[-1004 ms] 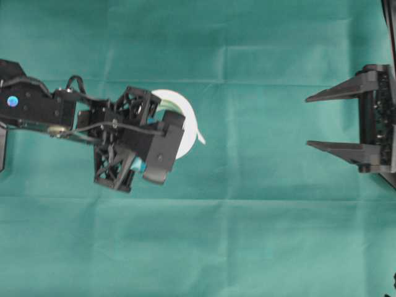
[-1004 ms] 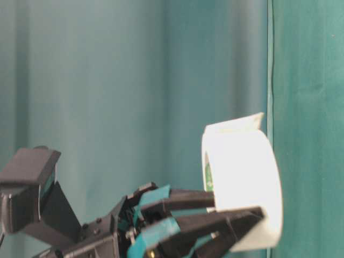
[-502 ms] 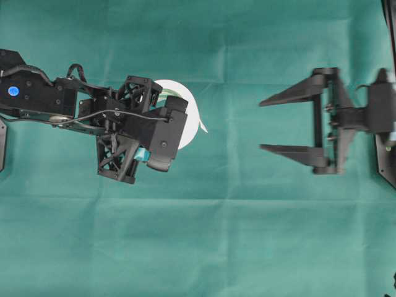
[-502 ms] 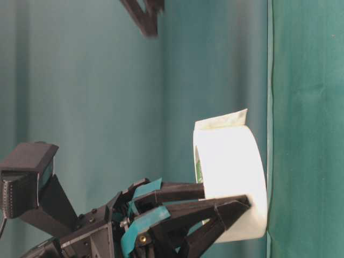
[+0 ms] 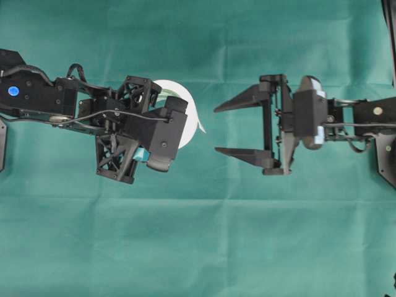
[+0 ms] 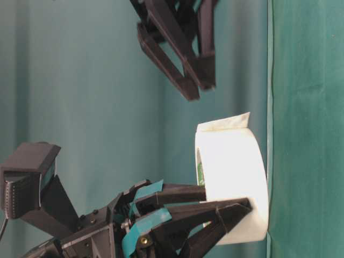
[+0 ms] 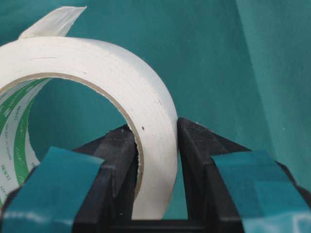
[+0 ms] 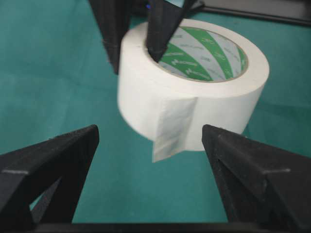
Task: Peel off the duct tape with your right arm.
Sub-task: 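Move the right gripper toward the tape's free end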
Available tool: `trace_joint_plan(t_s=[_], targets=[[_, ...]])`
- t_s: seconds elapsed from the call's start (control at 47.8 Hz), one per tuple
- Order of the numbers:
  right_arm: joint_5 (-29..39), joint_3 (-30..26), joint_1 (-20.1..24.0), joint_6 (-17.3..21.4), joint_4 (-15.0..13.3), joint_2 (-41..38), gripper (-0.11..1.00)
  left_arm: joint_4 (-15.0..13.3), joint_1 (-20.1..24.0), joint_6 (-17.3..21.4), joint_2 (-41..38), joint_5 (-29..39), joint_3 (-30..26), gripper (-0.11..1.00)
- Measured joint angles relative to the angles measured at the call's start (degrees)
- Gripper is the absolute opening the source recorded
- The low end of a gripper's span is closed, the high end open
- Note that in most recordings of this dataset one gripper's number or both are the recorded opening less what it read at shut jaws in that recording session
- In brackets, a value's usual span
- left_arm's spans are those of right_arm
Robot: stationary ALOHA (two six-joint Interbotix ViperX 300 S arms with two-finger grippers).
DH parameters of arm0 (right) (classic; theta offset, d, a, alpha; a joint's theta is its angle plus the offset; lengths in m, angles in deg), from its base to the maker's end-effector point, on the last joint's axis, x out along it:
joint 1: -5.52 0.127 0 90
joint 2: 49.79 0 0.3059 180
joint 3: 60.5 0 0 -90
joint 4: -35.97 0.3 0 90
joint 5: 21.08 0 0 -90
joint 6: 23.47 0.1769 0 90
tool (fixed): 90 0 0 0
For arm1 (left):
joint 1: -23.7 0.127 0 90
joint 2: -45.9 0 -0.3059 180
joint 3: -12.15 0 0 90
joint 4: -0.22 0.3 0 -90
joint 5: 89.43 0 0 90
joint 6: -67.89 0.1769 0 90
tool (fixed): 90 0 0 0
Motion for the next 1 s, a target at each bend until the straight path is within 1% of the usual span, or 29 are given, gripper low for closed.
trace_joint_plan(t_s=[0.272,0.481,0.67,0.774,0.795,0.837,1.004], targets=[[-0.1,-2.8,-1.1,0.0,0.0,-3.8,0.81,0.0,0.0,0.2,0.0,0.1,0.0,0.22],[0.0,-3.3,-2.3,0.0,0.0,-5.4,0.81,0.0,0.0,0.2,0.0,0.1,0.0,0.22],[-0.1,-3.7,-2.5,0.1,0.0,-5.8,0.81,0.0,0.0,0.1,0.0,0.1,0.0,0.22],[-0.1,-3.7,-2.5,0.0,0.0,-5.8,0.79,0.0,0.0,0.2,0.0,0.1,0.0,0.22],[-0.1,-3.7,-2.6,0.0,0.0,-5.8,0.78,0.0,0.0,0.1,0.0,0.1,0.0,0.22],[-0.1,-3.7,-2.7,0.1,0.0,-5.8,0.71,0.0,-0.1,0.2,0.0,0.1,0.0,0.22],[0.0,-3.7,-3.1,0.2,0.0,-5.8,0.24,0.0,-0.4,0.1,0.0,0.1,0.0,0.22]])
